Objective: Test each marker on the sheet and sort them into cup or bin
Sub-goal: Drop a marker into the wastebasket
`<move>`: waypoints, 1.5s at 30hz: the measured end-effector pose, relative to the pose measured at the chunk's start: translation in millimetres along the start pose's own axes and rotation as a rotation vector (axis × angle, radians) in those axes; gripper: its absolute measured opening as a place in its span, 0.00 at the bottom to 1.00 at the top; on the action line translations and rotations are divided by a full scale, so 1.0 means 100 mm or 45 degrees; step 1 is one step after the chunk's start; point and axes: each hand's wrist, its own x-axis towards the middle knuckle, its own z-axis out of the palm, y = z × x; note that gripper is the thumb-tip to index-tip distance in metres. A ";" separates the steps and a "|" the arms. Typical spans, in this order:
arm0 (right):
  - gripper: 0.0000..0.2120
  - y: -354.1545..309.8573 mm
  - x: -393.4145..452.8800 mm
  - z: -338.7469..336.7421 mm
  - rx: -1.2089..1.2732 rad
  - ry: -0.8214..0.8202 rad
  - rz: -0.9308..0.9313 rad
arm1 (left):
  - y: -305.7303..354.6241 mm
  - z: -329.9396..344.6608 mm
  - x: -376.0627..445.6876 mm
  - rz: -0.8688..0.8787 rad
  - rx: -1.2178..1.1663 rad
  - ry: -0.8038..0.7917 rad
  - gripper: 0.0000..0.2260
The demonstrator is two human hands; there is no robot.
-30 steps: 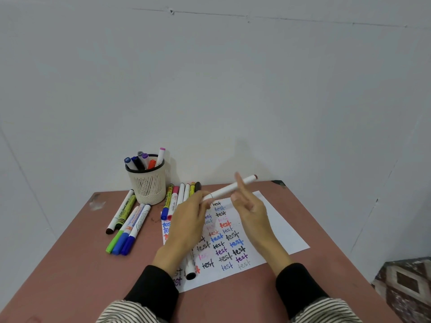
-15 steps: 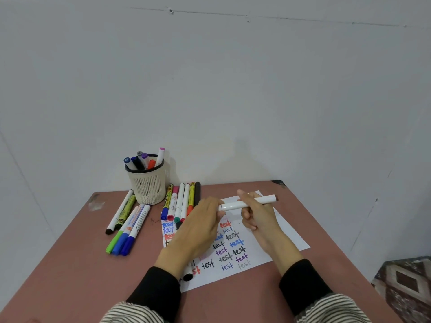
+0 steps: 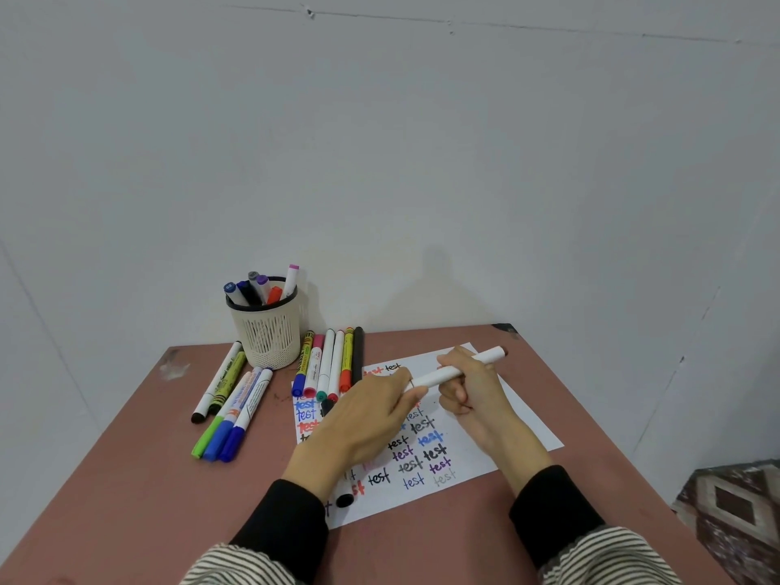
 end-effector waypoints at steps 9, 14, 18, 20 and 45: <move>0.18 -0.01 0.02 -0.04 0.036 -0.004 0.034 | 0.01 0.02 0.02 -0.011 0.165 -0.038 0.18; 0.16 -0.02 0.03 -0.04 0.013 -0.019 -0.026 | -0.01 0.03 0.02 0.008 0.180 0.003 0.15; 0.12 -0.01 0.02 -0.03 -0.039 -0.016 -0.020 | -0.06 0.02 0.03 0.008 0.217 0.045 0.15; 0.11 -0.02 0.00 0.00 -0.108 -0.031 0.024 | -0.05 0.01 0.03 0.010 0.214 0.069 0.16; 0.08 0.18 0.48 0.04 -0.879 0.239 -0.291 | -0.52 0.11 0.11 -0.345 0.201 0.251 0.14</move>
